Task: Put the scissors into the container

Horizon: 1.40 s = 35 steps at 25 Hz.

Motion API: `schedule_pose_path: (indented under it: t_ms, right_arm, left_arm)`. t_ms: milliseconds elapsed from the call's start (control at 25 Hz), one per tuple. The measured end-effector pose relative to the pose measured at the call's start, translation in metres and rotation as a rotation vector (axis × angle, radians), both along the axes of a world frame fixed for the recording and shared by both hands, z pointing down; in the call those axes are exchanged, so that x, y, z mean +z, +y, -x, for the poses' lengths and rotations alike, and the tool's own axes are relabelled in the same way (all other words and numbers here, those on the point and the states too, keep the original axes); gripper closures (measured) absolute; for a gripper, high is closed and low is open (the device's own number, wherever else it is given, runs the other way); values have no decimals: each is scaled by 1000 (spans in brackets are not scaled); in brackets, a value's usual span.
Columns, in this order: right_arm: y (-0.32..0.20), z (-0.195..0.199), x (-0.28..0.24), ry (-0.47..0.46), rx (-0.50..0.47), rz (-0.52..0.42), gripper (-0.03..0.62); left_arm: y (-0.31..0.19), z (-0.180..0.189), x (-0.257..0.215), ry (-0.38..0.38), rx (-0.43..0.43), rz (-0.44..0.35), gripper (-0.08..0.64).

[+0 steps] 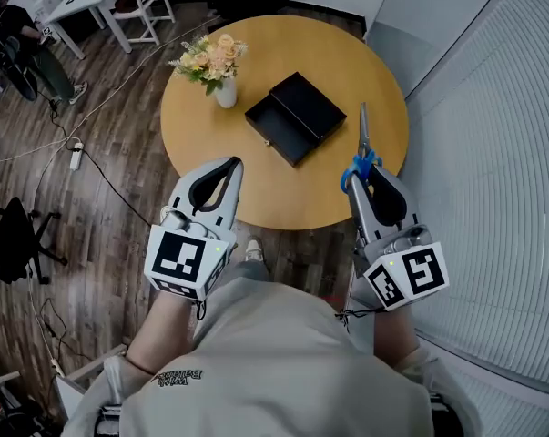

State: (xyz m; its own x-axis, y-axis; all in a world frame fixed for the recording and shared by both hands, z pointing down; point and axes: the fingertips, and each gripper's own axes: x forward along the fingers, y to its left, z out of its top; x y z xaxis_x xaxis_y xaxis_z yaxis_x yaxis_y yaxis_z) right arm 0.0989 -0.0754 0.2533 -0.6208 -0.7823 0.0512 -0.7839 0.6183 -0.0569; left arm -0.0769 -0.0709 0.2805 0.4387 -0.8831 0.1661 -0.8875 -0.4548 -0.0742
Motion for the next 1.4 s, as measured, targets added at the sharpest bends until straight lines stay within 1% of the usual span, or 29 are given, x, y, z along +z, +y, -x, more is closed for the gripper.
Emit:
schedule_pose_path:
  t_ms: [120,280,440,560,760,920,1000,1120,1160,1400]
  right_arm:
    - [-24,21,2,22,-32,7,490]
    - [-54,41,9,71,-28,29,490]
    - [-78,57,21,113,-31,68,490]
    - [-89,66,29,138,-47,93,490]
    - [-108,76,50,158,-52,149,490]
    - [-125,88,70,192,-53,205,489]
    - [-131,92,82,194,-66,232,490]
    - [-140,96,96,164,-91,278,491]
    - [-143,97,100,164,-98,289,489]
    - [-162,98,133,211,-142,346,490]
  left_arm:
    - [-22,14,5,2,15,14,538]
    - [-49,33,7,7,32,22,538]
    - [-75,49,14,-13,44,38,538]
    - [-85,57,18,-5,60,38,538]
    - [-97,66,23,19,57,47,538]
    - [-111,79,34,34,53,78,538]
    - [-116,82,41,37,40,88,538]
    - [-122,82,50,-9,30,75,538]
    - [-123,81,53,-12,32,79,538]
    - [-138,73,75,-6,19,137,537]
